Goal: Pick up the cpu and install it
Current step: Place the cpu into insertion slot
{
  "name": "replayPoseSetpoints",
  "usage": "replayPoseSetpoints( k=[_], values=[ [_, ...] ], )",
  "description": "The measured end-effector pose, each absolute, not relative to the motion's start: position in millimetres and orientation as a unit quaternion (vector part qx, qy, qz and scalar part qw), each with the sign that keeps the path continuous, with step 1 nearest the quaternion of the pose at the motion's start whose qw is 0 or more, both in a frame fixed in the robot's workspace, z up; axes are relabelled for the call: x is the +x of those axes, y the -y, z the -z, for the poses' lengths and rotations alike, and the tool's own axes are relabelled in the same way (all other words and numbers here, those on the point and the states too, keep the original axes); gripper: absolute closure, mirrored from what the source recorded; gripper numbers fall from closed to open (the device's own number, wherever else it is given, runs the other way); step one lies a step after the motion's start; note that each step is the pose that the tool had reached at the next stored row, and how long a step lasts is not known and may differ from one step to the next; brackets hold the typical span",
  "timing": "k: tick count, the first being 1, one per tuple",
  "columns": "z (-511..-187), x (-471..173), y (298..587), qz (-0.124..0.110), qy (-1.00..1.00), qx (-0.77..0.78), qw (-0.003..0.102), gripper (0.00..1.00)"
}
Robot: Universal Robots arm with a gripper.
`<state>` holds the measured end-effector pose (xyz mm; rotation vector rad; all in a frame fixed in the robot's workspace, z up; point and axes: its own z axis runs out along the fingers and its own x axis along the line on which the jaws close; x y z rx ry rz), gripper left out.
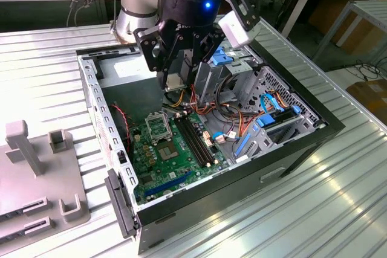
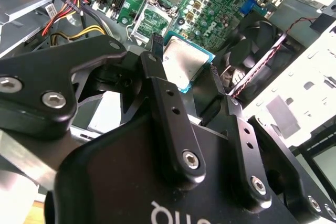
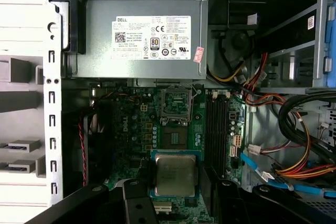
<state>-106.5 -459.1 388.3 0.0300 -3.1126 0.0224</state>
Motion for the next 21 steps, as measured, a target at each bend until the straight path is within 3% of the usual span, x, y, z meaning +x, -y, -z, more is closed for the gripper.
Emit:
replayPoseSetpoints(
  k=[21],
  values=[
    [-378.5,-106.5,459.1,-0.007,1.000,0.010,0.014,0.53]
  ],
)
